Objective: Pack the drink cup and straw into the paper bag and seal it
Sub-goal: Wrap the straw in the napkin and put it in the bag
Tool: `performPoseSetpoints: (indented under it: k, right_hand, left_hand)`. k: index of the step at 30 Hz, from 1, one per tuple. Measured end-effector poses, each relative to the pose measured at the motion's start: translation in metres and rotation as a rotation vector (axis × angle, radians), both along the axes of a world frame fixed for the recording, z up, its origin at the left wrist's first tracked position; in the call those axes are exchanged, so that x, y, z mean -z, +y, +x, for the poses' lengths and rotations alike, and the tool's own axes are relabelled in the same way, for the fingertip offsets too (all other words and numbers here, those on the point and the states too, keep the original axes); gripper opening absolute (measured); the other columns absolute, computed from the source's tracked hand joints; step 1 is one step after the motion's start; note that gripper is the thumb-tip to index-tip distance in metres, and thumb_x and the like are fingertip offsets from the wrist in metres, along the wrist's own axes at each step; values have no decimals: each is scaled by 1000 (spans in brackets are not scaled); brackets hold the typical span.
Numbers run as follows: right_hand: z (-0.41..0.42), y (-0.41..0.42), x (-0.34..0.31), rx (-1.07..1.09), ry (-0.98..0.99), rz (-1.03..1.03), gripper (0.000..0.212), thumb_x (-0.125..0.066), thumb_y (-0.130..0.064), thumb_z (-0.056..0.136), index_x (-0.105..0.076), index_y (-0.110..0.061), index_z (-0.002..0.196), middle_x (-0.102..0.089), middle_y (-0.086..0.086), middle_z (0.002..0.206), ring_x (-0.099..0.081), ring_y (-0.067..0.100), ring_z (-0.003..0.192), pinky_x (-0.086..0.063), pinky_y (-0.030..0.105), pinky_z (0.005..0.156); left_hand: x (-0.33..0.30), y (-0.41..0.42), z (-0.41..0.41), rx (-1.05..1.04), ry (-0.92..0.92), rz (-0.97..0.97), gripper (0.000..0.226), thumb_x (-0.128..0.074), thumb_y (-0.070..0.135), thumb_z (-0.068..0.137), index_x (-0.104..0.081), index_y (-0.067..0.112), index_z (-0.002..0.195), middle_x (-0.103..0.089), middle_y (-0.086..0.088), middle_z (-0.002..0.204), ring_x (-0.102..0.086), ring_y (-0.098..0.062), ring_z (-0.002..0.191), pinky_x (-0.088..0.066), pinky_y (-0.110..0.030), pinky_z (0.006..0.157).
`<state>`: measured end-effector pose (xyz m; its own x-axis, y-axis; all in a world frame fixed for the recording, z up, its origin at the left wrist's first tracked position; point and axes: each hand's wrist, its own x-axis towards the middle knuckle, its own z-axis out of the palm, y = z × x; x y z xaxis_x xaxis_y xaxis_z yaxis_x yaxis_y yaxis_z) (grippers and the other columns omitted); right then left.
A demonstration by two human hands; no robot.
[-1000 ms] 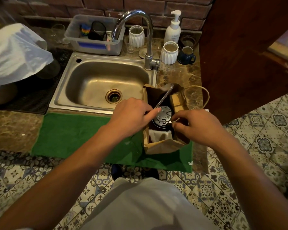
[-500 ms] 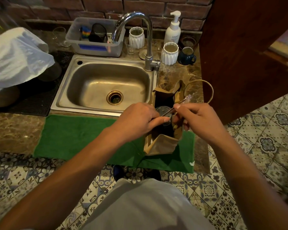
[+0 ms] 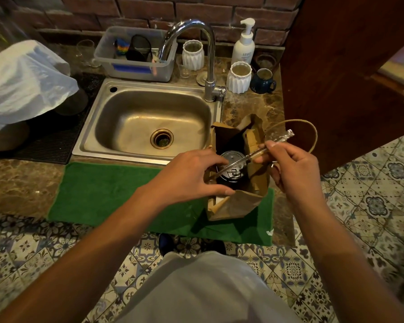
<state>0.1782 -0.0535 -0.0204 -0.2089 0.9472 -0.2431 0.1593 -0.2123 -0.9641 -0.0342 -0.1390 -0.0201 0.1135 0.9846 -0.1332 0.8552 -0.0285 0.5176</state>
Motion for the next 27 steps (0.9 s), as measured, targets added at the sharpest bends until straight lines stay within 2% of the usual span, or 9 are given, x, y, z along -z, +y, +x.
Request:
performPoseSetpoints:
  k: [3,9,12,15,17,21,23,25,27]
  right_hand:
    - [1,-6,5,89,61,-33,22,-56,-27,106,-73,-17,96,-77,8,82,-50,1,43,-36,13,40]
    - [1,-12,10,179,41,89,21,-50,-28,108,-67,-17,102,-76,9,84,-52,7,49,-42,22,47]
    - [5,-14,17,161,-130,261,19,-52,-32,107,-68,-24,101,-75,3,82,-59,3,58,-47,27,56]
    - [5,-18,21,17,-380,434,12,-56,-37,103,-68,-33,103,-68,-16,79,-61,-3,65,-48,22,58]
    - [4,-20,21,-39,-429,475,15,-57,-41,100,-70,-35,106,-67,-22,82,-63,0,67,-54,30,59]
    - [5,-19,18,-74,-382,468,20,-58,-41,100,-73,-33,110,-72,-15,87,-68,10,72,-59,47,65]
    - [7,-19,18,-103,-387,502,20,-60,-35,101,-74,-28,113,-74,-9,86,-68,13,71,-58,47,64]
    - [7,-20,18,-124,-382,522,20,-61,-30,101,-75,-26,115,-75,-9,90,-70,13,73,-58,46,63]
    - [6,-22,16,-130,-378,554,21,-61,-28,101,-75,-24,117,-75,-11,96,-70,11,76,-59,44,62]
  left_hand:
    - [2,-4,-3,-29,-22,2,78,-68,67,81,-49,29,147,-57,6,147,-53,-12,131,-41,-32,110]
    - [3,-7,-7,-75,-63,20,70,-72,56,84,-52,28,145,-62,6,140,-52,-1,114,-41,-22,101]
    - [5,-8,-9,-81,-65,30,65,-72,49,86,-52,28,145,-62,6,139,-50,1,112,-42,-22,101]
    - [7,-8,-7,-82,-67,46,61,-71,44,89,-52,27,145,-63,6,138,-48,2,108,-41,-21,99]
    - [8,-8,-5,-83,-67,54,57,-69,42,92,-53,27,144,-63,6,137,-49,3,107,-40,-20,98]
    - [9,-8,-3,-94,-94,79,49,-63,41,96,-55,27,142,-65,7,133,-54,1,106,-46,-23,97]
    - [10,-8,-3,-112,-116,84,46,-64,37,96,-57,27,140,-66,7,129,-59,-3,107,-51,-22,92]
    - [12,-8,-3,-144,-171,95,42,-67,28,95,-61,26,137,-69,7,123,-62,-2,103,-50,-10,83]
    - [14,-7,-3,-195,-258,101,39,-69,17,94,-65,26,132,-71,7,116,-66,-4,98,-53,-12,80]
